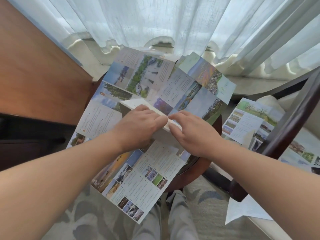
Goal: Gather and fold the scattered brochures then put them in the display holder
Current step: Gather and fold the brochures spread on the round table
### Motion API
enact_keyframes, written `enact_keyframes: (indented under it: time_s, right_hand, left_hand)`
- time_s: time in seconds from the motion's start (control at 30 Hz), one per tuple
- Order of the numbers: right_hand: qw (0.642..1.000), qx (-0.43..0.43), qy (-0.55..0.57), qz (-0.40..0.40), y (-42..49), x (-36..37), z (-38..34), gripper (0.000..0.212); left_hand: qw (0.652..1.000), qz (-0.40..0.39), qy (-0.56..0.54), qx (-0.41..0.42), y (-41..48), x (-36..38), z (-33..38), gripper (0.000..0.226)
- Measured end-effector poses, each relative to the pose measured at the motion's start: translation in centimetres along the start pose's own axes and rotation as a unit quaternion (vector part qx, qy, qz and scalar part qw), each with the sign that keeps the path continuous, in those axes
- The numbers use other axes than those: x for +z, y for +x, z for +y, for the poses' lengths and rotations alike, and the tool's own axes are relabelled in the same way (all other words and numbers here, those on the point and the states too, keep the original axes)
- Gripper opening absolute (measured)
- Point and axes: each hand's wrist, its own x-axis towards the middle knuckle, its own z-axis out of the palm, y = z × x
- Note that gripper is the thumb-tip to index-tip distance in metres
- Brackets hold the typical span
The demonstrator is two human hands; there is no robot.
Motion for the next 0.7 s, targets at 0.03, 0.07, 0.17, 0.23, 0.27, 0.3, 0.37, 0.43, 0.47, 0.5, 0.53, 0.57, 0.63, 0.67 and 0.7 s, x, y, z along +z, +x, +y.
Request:
enact_keyframes:
  time_s: [0.03,0.07,0.17,0.23,0.27,0.3,0.37,0.43,0.47,0.5,0.53,0.57,0.63,0.67,0.7]
  right_hand:
    - [1.000,0.006,0.013,0.009,0.0,-0.7,-0.2,0.042]
    - [0.999,0.016,0.030,0.016,0.0,-1.5,-0.5,0.042]
    - [0.992,0.056,0.112,0.021,0.1,-3.7,-1.2,0.038]
    - [0.986,0.076,0.147,0.007,0.1,-4.7,-1.4,0.039]
    - [0.985,0.084,0.153,0.001,0.0,-5.0,-1.4,0.041]
    - [0.983,0.094,0.160,-0.002,-0.2,-5.3,-1.3,0.043]
    - [0.978,0.116,0.172,-0.004,-0.6,-5.5,-1.1,0.045]
    - [0.970,0.147,0.196,0.001,-1.1,-5.6,-0.7,0.049]
    - [0.961,0.167,0.220,0.005,-1.4,-5.7,-0.4,0.050]
    - [0.949,0.186,0.252,0.011,-1.6,-5.7,-0.1,0.048]
    - [0.938,0.203,0.281,0.018,-1.8,-5.7,0.2,0.046]
    - [0.930,0.217,0.296,0.024,-2.0,-5.6,0.4,0.043]
    - [0.921,0.244,0.300,0.042,-2.5,-5.3,1.1,0.040]
    - [0.914,0.256,0.308,0.056,-2.8,-5.0,1.5,0.039]
    - [0.906,0.266,0.321,0.068,-3.0,-4.7,1.8,0.037]
  left_hand:
    - [1.000,0.016,-0.005,0.012,0.2,-0.9,0.3,0.028]
    - [0.999,0.028,-0.009,0.021,0.3,-1.8,0.5,0.025]
    - [0.997,0.057,-0.012,0.043,0.8,-3.9,1.1,0.017]
    - [0.994,0.080,-0.012,0.077,1.0,-4.9,1.5,0.019]
    - [0.991,0.094,-0.008,0.099,1.0,-5.2,1.8,0.021]
    - [0.987,0.109,-0.003,0.119,1.0,-5.5,2.1,0.024]
    - [0.979,0.142,0.000,0.148,0.9,-6.0,2.8,0.027]
    - [0.972,0.167,0.002,0.166,0.9,-6.3,3.4,0.020]
    - [0.969,0.175,0.012,0.172,1.0,-6.5,3.6,0.015]
    - [0.968,0.182,0.025,0.172,0.9,-6.6,3.7,0.012]
    - [0.968,0.186,0.039,0.166,0.7,-6.6,3.8,0.010]
    - [0.969,0.189,0.050,0.150,0.5,-6.6,3.8,0.009]
    - [0.975,0.195,0.057,0.089,-0.1,-6.6,3.4,0.007]
    - [0.977,0.198,0.057,0.051,-0.4,-6.5,3.1,0.007]
    - [0.979,0.196,0.054,0.012,-0.7,-6.4,3.0,0.012]
